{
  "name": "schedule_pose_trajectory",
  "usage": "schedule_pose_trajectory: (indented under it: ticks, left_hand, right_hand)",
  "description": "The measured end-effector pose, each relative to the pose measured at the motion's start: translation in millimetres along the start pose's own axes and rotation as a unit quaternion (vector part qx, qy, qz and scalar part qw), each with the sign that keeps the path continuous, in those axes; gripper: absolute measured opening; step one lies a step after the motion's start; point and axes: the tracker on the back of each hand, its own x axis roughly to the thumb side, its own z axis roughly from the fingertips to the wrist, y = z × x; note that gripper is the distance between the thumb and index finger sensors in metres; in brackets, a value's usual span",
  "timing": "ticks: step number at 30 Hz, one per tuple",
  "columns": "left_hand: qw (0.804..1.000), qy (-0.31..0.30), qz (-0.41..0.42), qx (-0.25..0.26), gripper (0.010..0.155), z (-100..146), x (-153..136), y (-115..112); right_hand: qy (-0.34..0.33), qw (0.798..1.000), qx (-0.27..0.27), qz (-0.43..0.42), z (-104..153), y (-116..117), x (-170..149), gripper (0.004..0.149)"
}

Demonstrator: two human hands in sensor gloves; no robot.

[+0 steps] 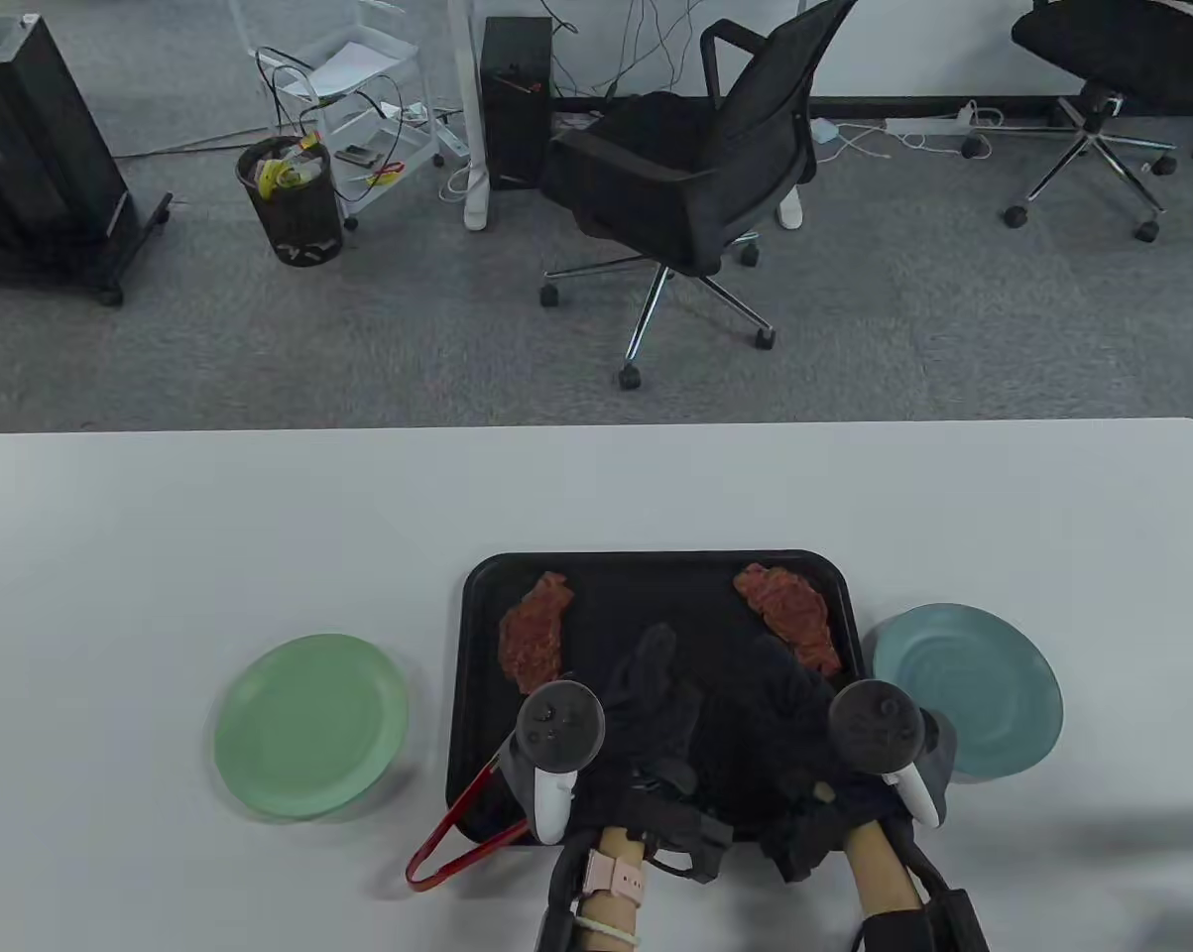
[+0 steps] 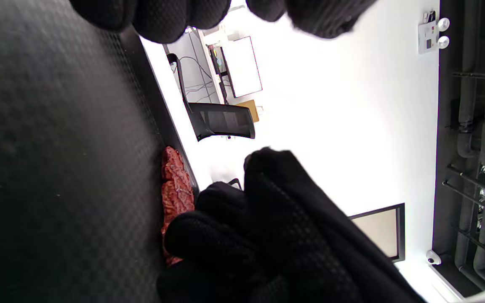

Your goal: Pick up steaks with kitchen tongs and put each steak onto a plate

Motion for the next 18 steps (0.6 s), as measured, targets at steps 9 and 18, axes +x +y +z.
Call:
schedule_pose_trajectory:
  ticks: [9,18]
  left_hand:
    - [1.000,-0.010,-0.010,-0.005,0.069,3.1,0.6,-1.5]
    - [1.000,-0.014,-0.024,-0.007,0.069,5.3,0.9,-2.7]
  right_hand:
    - [0.000,1.000,0.005,-0.001,5.6,-2.3,-4.0,0.068]
    - [0.005,1.000,0.008,-0.006,7.9,-7.7,-19.1,0.068]
